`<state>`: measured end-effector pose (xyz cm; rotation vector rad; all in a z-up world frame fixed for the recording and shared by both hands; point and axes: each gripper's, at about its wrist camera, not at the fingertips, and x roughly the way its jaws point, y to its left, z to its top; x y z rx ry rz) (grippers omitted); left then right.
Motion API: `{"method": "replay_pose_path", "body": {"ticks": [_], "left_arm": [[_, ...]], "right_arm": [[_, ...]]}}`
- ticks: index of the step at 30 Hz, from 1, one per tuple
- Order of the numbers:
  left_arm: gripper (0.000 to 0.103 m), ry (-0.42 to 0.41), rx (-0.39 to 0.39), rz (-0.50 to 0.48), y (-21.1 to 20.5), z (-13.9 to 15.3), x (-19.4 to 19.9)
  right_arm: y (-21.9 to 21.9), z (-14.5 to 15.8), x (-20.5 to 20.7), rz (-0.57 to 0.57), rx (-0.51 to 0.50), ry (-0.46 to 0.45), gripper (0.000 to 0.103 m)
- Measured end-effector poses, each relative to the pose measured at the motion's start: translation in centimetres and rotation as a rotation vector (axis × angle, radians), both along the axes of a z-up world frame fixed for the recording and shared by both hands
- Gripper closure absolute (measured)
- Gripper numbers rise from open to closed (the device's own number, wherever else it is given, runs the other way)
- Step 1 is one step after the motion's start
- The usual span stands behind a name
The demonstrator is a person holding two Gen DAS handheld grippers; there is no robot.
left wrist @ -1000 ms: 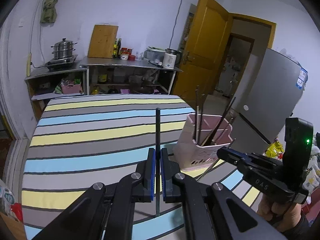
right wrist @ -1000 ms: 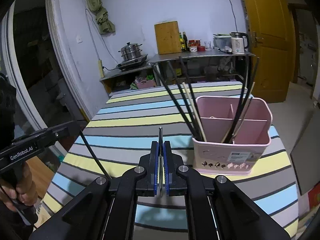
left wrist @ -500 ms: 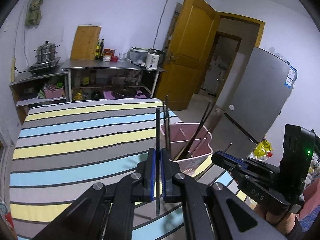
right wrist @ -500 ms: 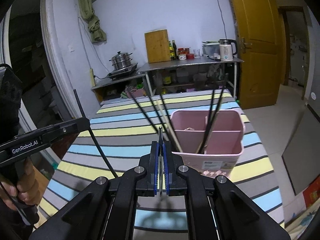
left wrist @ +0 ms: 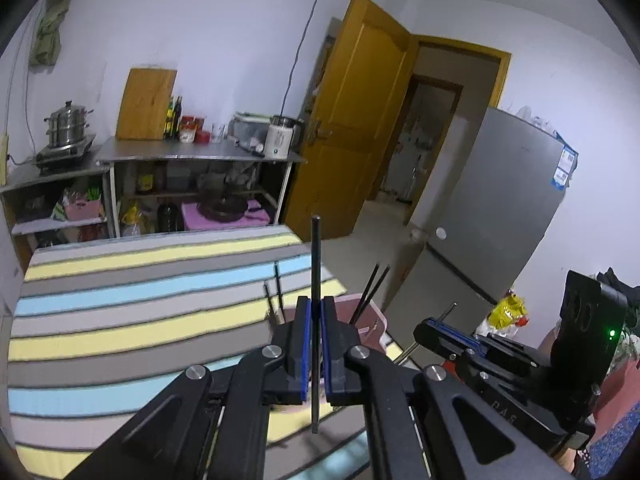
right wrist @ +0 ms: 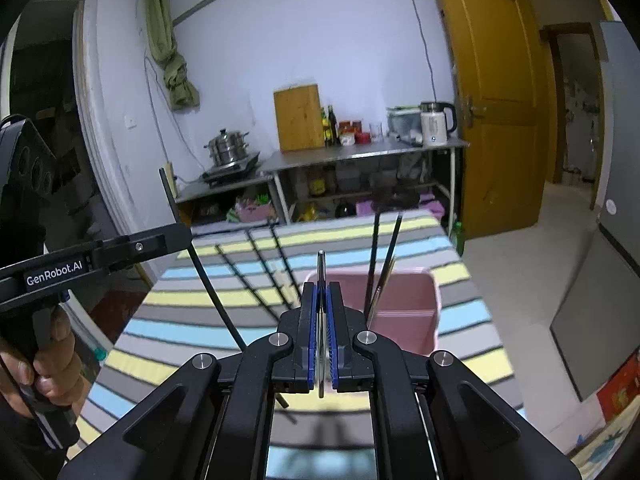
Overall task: Organize utensils
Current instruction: 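Lift and carry both black chopsticks over the pink basket, then lower the black chopsticks into the basket and open both tools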
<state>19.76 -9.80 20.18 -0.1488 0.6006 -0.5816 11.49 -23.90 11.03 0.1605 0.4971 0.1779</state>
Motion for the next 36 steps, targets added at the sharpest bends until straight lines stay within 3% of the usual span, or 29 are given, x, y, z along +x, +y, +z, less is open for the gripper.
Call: {"method": "replay_pose_path", "body": {"ticks": [7, 13, 20, 36], "left_arm": [[0.099, -0.040, -0.026, 0.003, -0.8, 2.2, 1.7], [0.099, -0.053, -0.023, 0.021, -1.5, 2.3, 3.0], [0.099, -0.023, -0.022, 0.015, -2.1, -0.3, 4.8], [0.098, 0.038, 0.071, -0.036, -4.6, -6.9, 5.7]], "right_arm": [[-1.0, 2.1, 1.4, -0.029, 0.004, -0.048, 0.098], [-1.4, 2.4, 2.9, -0.036, 0.013, -0.055, 0.098], [-1.4, 0.1, 4.2, -0.041, 0.014, -0.023, 0.098], [-1.7, -5.0, 5.6, -0.054, 0.026, 0.058, 0.098]]}}
